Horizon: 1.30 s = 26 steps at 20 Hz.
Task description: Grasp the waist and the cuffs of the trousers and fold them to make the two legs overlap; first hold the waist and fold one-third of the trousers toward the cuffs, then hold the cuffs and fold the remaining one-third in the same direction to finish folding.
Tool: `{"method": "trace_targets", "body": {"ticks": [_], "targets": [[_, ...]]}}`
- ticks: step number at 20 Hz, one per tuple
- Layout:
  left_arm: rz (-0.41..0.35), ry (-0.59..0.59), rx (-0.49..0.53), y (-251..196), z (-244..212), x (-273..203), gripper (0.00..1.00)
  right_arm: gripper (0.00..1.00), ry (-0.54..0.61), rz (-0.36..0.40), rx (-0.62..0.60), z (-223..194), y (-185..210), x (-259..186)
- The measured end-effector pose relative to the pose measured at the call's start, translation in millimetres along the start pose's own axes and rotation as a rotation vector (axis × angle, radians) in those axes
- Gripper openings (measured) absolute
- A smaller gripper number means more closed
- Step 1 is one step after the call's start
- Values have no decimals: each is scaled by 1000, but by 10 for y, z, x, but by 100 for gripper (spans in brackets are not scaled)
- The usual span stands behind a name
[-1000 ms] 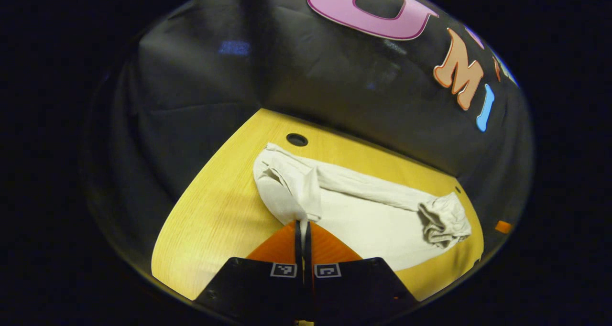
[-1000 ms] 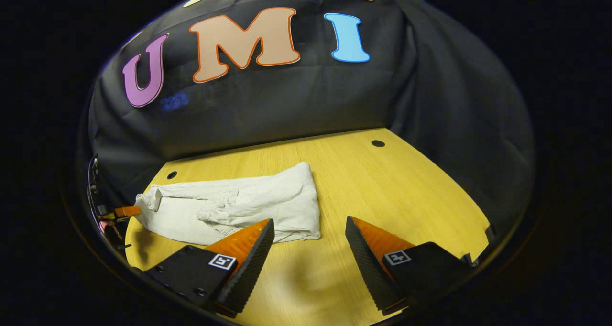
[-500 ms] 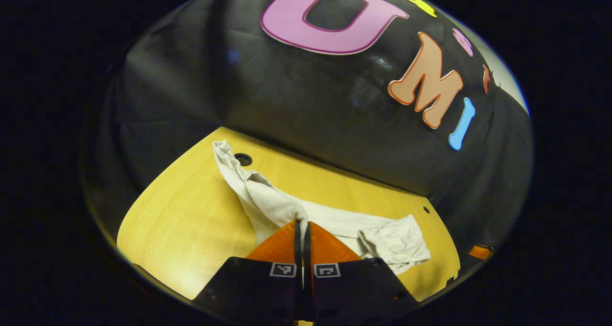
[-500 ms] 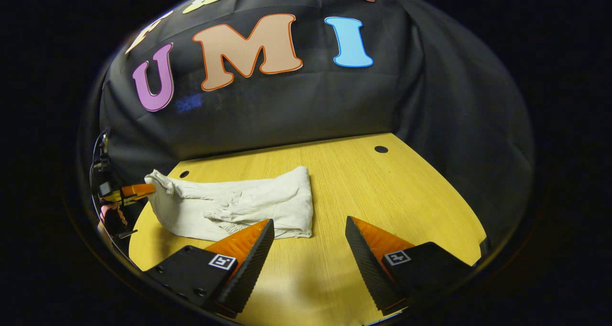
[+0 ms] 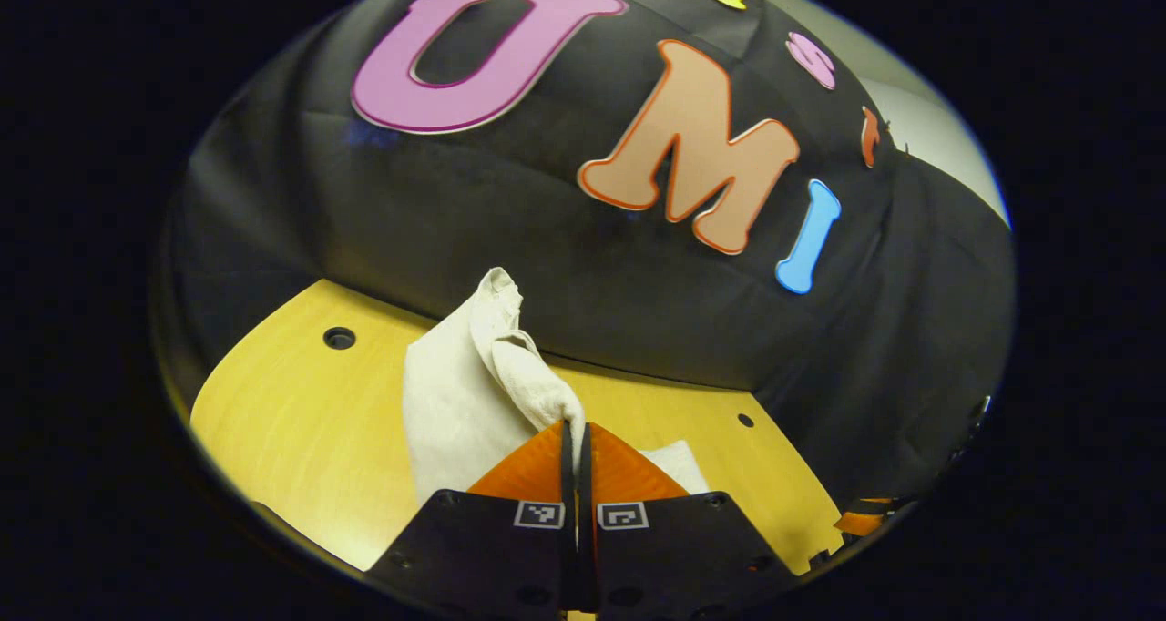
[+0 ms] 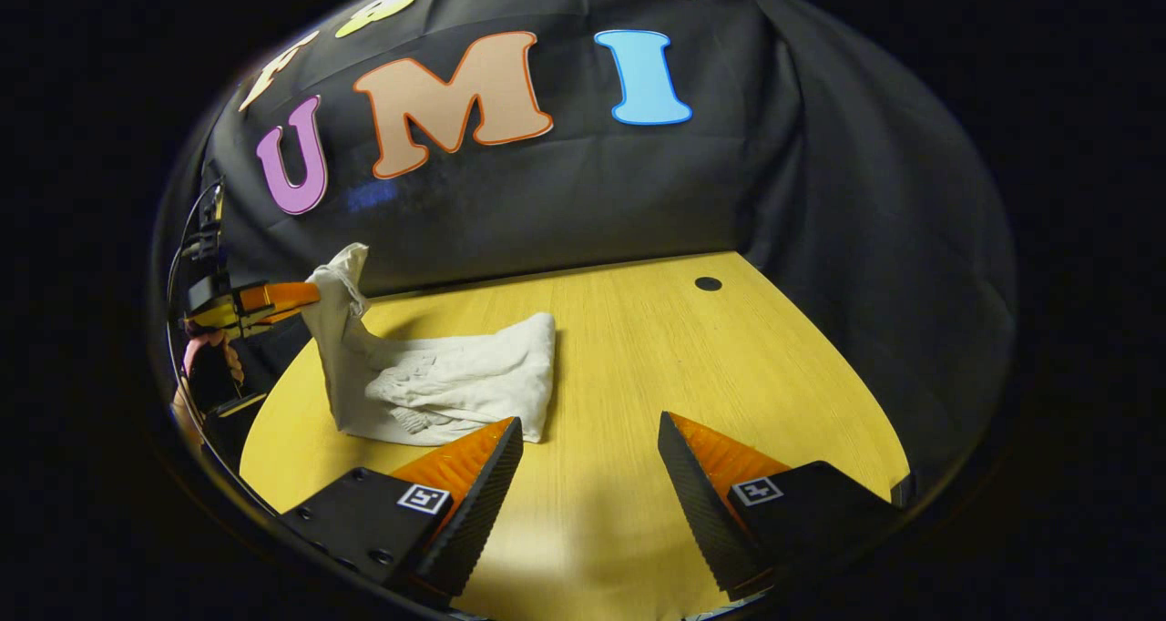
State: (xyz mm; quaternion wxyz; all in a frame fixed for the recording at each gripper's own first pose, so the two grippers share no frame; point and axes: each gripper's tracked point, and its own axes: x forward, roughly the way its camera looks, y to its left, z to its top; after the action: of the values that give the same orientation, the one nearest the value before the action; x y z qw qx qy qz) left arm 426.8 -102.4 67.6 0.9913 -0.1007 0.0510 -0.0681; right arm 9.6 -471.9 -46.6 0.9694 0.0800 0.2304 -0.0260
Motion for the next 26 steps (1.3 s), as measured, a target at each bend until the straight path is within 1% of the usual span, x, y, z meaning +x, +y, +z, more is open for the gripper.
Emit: {"method": "trace_targets", "body": {"ticks": [3,6,11,12,13,14,15,16,18,19,22,26], "targets": [[-34,-3,60,-448,-43,138,0,96,6,0,19,-21,-198,-26],[-89,20,102,-912,-235,241,0,96,5,-2,26,-32,-363,-30],[-127,102,203,-1305,-889,415,0,96,6,-9,39,-40,-573,-52],[-141,123,217,-1384,-1014,435,0,96,6,-10,41,-39,-598,-56],[-171,142,229,-1470,-1147,457,1,96,7,-10,40,-35,-610,-63],[-190,159,255,-1559,-1264,474,4,97,9,-11,37,-40,-618,-80],[-219,168,283,-1645,-1351,428,25,96,11,-11,36,-48,-625,-80],[-230,174,319,-1688,-1401,384,47,97,11,-8,37,-54,-612,-78],[-218,168,384,-1645,-1418,354,90,96,12,-1,41,-47,-559,-58],[-208,161,401,-1634,-1400,377,97,96,12,5,42,-46,-518,-48],[-190,136,375,-1564,-1229,236,95,97,-3,28,41,6,-343,-28],[-109,120,346,-1096,-974,-57,95,97,-29,62,25,91,-73,6]]}}
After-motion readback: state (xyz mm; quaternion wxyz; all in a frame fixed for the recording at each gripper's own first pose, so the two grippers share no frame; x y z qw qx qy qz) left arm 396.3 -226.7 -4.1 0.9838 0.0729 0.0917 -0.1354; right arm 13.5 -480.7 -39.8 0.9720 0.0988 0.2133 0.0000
